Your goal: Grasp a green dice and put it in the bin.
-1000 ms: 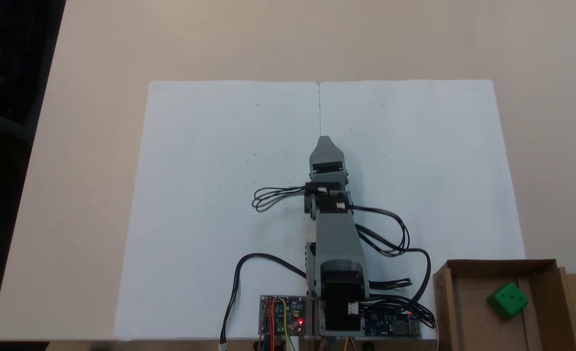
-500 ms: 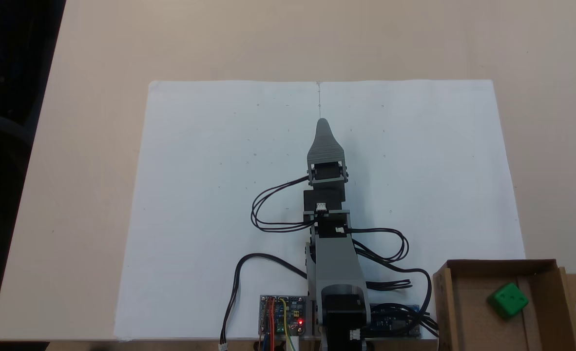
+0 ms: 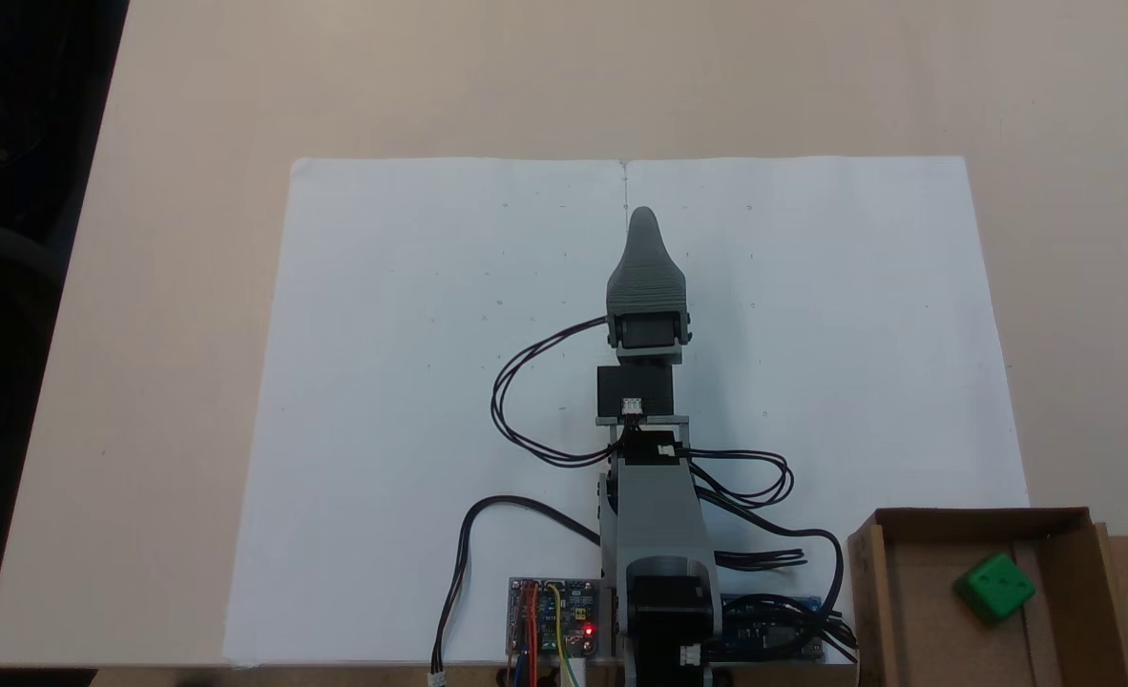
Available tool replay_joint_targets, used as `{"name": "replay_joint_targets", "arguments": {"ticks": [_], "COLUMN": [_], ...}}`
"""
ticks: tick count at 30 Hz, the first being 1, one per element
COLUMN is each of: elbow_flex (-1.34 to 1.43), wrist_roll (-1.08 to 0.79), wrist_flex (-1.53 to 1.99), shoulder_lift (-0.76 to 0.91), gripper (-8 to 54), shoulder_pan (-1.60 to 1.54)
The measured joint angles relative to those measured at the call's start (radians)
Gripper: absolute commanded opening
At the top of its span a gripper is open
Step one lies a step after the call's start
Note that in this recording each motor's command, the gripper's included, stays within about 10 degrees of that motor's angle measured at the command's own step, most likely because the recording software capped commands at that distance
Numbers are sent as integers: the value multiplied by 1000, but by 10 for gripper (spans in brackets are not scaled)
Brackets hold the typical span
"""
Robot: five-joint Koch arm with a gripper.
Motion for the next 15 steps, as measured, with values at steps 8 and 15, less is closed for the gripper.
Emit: {"name": "replay_joint_targets", "arguments": {"ticks": [8, 15], "elbow_flex": [0, 0], "wrist_roll": [0, 0], "wrist_flex": [-12, -12], "shoulder_lift": [0, 0], "gripper": [445, 446], "shoulder_pan": [21, 23]}}
